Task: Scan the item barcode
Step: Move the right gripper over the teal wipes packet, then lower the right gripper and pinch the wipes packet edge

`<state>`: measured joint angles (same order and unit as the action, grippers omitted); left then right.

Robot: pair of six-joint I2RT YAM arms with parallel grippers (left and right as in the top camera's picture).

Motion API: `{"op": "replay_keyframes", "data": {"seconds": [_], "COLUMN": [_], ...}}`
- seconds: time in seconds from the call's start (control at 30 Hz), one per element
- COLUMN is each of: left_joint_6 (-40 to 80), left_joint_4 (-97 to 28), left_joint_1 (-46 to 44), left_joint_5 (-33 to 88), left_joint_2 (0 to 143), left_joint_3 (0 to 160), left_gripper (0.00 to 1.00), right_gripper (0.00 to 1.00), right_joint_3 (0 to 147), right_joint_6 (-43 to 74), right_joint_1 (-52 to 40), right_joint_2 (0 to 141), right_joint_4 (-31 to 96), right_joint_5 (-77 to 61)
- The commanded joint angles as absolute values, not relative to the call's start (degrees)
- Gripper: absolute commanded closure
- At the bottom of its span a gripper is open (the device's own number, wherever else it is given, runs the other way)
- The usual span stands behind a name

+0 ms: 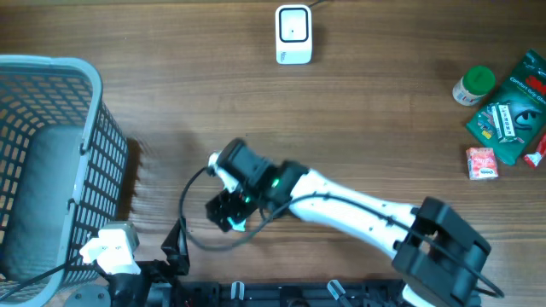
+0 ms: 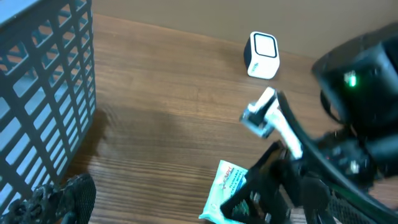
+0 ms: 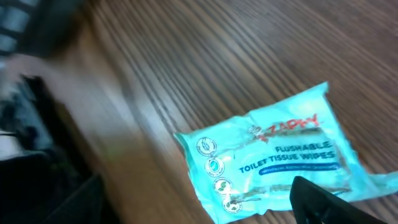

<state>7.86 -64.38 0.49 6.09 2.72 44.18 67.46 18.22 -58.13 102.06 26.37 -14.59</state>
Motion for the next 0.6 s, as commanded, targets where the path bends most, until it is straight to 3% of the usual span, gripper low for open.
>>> {"op": "replay_keyframes", "data": {"seconds": [0.0, 0.57], "left_joint_6": [8.19, 8.16], "left_joint_4": [-64.18, -64.18], "left_joint_1": [0.82, 0.82], "left_joint_5": [7.01, 7.01], "left_joint_2": [2.33, 2.33], "left_joint_3": [44.14, 44.14], "left_gripper": [0.0, 0.0], "right_gripper": [0.03, 0.14], "right_joint_3": [67.13, 67.16], "right_joint_6": [16.16, 14.2], "right_joint_1": [-60.93, -65.93], "right_joint_2": [104.66, 109.54], "right_joint_4": [25.78, 23.33], "right_joint_5": [3.22, 2.46]}}
